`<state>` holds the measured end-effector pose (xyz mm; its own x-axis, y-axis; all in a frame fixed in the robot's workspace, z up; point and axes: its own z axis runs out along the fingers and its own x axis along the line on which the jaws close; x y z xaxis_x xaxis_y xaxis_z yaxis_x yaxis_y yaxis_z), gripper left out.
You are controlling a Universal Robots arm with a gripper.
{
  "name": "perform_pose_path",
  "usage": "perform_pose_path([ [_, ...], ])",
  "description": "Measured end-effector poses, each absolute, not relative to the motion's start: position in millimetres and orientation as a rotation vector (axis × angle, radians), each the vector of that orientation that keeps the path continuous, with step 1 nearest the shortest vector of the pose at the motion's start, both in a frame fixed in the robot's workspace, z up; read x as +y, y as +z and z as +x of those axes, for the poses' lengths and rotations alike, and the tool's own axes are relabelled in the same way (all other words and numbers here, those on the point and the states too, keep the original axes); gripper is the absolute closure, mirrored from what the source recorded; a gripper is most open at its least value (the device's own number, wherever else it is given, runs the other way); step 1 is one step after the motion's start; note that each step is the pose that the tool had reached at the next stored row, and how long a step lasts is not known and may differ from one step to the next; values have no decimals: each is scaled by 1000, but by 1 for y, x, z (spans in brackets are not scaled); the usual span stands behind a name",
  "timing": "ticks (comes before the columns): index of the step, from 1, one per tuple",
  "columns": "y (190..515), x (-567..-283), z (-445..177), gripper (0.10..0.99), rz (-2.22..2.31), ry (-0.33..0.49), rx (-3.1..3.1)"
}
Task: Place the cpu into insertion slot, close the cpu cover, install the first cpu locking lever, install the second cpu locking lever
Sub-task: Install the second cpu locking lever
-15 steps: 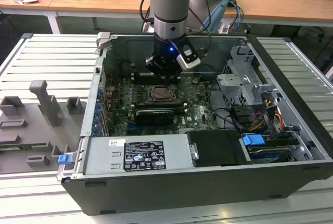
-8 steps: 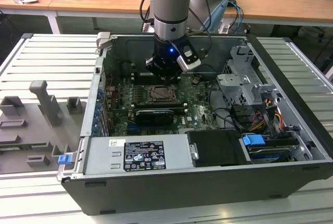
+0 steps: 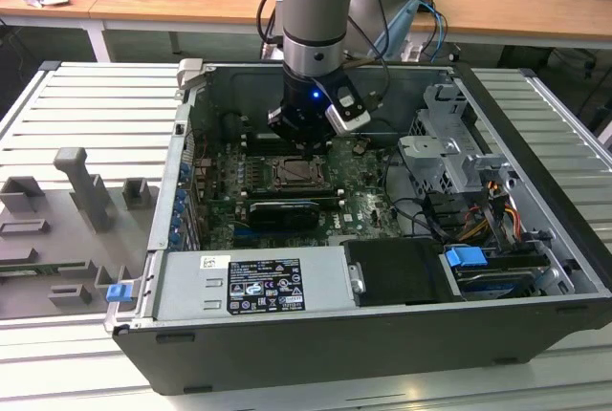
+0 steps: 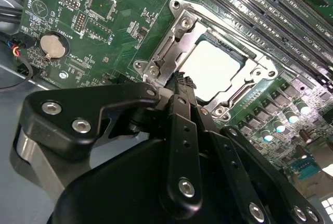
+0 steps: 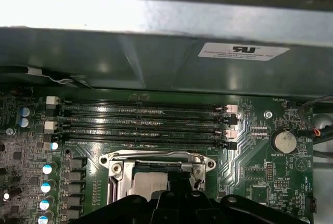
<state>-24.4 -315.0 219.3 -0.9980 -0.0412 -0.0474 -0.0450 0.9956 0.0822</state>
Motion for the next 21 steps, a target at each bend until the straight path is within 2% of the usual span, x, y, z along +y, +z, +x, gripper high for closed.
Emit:
perform_pose_path([
  [21, 225, -324, -24, 980, -67, 129, 3093],
])
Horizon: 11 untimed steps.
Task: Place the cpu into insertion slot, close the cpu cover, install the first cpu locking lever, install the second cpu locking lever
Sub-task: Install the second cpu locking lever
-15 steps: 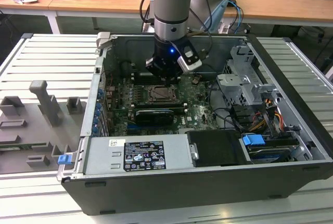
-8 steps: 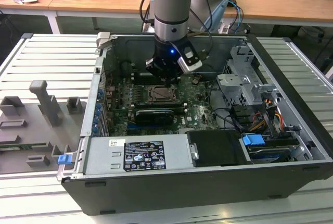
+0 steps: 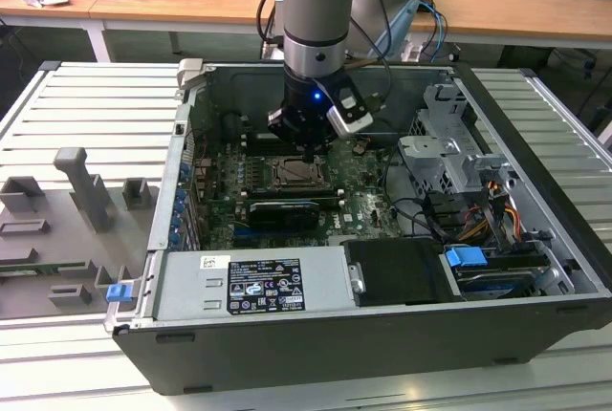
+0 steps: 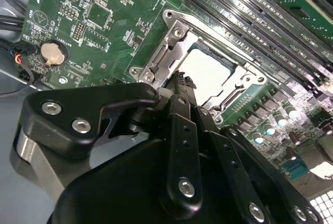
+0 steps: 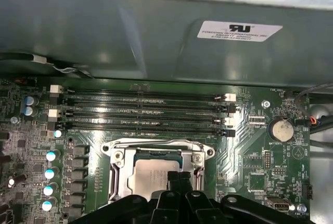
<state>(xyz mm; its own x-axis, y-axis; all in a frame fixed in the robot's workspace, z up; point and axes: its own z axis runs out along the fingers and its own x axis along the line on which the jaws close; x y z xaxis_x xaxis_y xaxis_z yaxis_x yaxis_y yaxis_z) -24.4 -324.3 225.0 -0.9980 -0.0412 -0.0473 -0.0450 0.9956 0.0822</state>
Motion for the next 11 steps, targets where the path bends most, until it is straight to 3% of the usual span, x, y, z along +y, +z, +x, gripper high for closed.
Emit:
perform_pose_path([
  [11, 226, -327, -24, 980, -67, 129, 3093],
])
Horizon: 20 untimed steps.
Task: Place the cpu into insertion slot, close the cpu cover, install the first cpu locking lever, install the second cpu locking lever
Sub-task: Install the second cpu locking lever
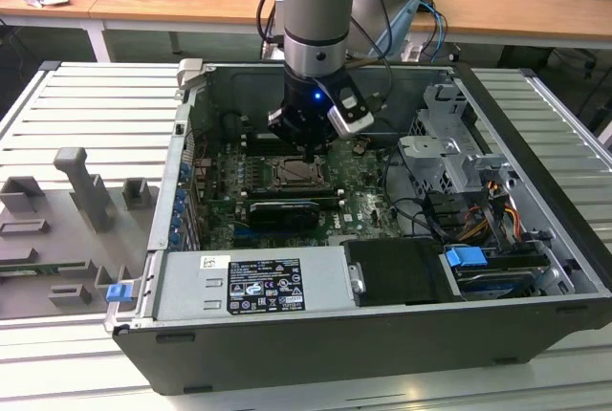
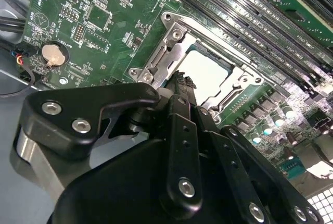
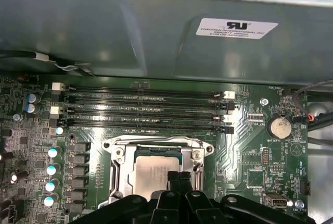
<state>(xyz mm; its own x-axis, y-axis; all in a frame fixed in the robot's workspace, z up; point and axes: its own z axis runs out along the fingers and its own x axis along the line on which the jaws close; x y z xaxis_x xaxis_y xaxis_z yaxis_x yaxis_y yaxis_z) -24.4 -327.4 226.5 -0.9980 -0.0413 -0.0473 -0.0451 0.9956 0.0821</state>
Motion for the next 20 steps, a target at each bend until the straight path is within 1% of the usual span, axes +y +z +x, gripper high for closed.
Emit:
perform_pose_path([
  [20, 226, -338, -24, 980, -67, 129, 3093],
])
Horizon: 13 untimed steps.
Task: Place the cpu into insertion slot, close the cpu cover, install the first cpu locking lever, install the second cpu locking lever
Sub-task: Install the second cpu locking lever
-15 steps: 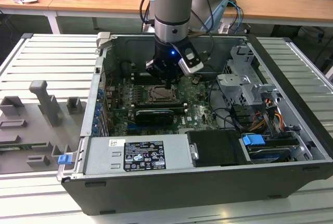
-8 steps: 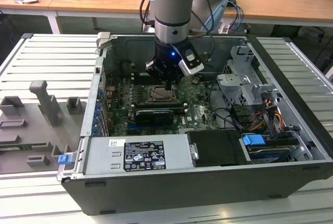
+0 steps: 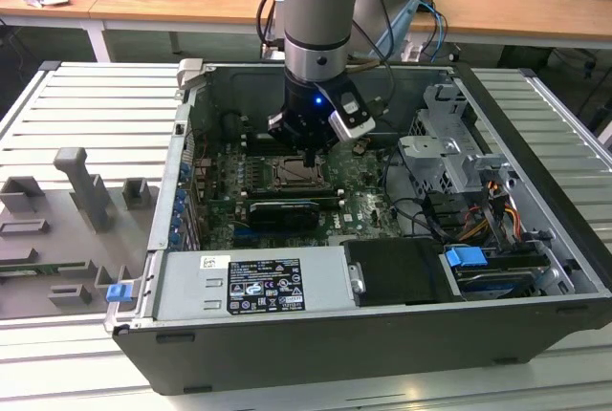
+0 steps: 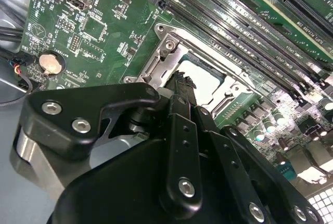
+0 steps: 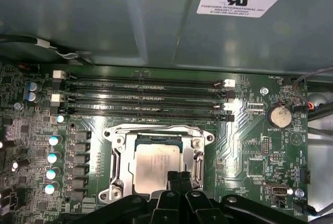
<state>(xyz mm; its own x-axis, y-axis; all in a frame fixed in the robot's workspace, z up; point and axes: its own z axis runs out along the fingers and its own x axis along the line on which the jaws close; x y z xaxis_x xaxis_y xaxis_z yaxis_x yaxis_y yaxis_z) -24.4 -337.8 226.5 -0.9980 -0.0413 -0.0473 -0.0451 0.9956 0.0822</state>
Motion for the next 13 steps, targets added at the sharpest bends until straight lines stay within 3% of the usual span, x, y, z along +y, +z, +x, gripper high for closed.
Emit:
perform_pose_path([
  [13, 233, -344, -24, 980, -67, 129, 3093],
])
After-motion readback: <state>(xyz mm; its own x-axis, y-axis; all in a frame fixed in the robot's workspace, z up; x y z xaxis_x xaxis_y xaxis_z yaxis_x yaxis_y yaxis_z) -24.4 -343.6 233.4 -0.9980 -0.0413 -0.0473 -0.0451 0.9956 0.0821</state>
